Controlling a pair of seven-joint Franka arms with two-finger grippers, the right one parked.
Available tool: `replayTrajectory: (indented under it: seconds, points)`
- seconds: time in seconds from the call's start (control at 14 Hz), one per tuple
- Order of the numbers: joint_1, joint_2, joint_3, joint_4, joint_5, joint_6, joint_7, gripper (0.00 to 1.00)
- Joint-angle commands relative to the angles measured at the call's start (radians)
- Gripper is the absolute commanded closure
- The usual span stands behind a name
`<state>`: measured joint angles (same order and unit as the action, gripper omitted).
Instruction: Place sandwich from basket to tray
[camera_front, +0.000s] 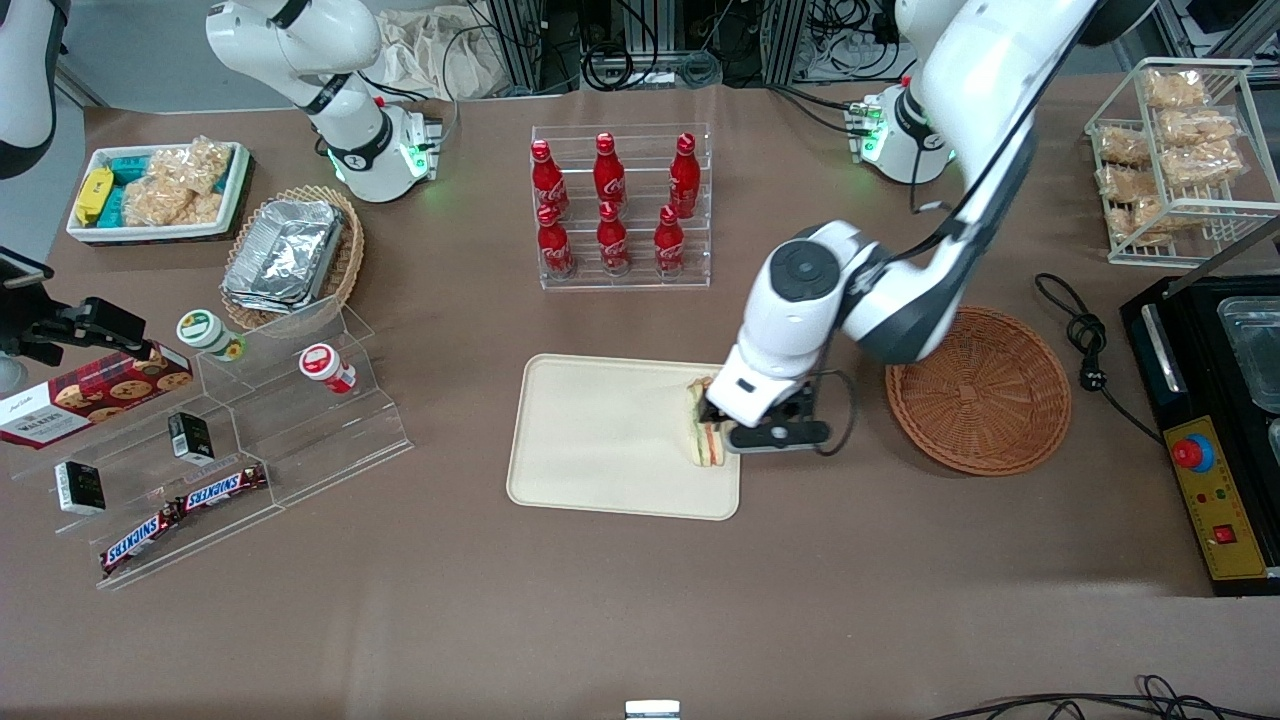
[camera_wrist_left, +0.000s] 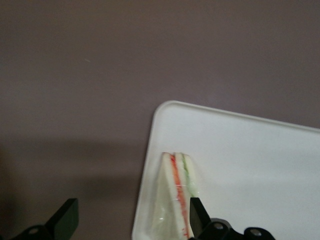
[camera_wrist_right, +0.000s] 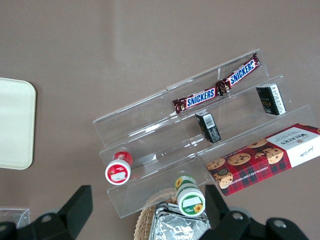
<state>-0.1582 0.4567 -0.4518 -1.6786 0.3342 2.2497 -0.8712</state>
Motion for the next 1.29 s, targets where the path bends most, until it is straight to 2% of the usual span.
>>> replayTrajectory:
  seconds: [0.0,0.14,0.29,0.43,0.57,0.71,0.86,0.93,1.21]
  points:
    - [0.046,-0.096,-0.008,0.064,-0.094,-0.198,0.058,0.0]
    - [0.094,-0.131,-0.008,0.161,-0.177,-0.365,0.121,0.0]
    - [0.138,-0.174,-0.005,0.241,-0.227,-0.539,0.185,0.0]
    - [0.224,-0.254,-0.002,0.244,-0.3,-0.629,0.295,0.0]
    - [0.291,-0.318,0.017,0.241,-0.343,-0.775,0.458,0.0]
    - [0.244,-0.402,0.199,0.225,-0.401,-0.835,0.561,0.0]
    - [0.154,-0.507,0.376,0.137,-0.42,-0.848,0.619,0.0]
    - [0.134,-0.545,0.413,0.1,-0.42,-0.846,0.644,0.0]
    - [0.134,-0.53,0.413,0.137,-0.417,-0.846,0.655,0.0]
